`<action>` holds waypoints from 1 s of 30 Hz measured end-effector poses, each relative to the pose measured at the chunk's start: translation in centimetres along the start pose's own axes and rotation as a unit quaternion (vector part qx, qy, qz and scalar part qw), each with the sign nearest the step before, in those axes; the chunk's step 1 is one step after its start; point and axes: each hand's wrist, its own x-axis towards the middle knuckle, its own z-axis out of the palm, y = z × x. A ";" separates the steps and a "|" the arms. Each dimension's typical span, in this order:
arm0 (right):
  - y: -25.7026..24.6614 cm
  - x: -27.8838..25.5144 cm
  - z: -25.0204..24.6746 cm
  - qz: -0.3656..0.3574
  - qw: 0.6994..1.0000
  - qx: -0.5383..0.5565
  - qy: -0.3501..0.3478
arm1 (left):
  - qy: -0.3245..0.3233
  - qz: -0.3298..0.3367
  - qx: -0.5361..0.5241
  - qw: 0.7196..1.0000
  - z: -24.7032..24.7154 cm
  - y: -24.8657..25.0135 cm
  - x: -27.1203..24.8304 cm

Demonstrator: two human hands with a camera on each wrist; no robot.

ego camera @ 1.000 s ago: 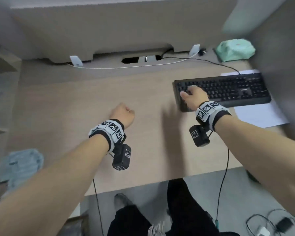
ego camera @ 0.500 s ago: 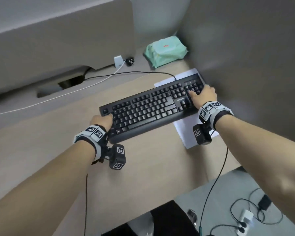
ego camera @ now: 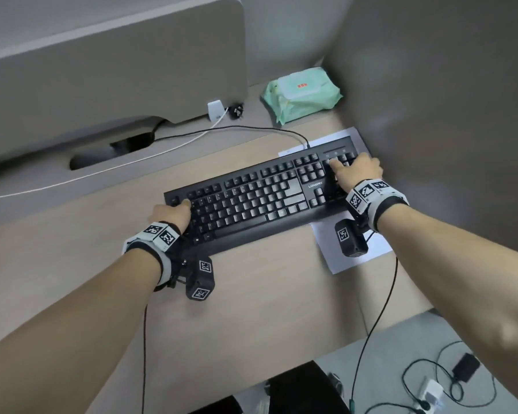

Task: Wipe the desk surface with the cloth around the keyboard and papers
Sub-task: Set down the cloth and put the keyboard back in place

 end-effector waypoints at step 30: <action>-34.6 -34.9 30.4 -0.134 0.980 -0.034 -0.141 | 0.155 -0.044 -0.133 0.978 -39.7 -34.4 26.2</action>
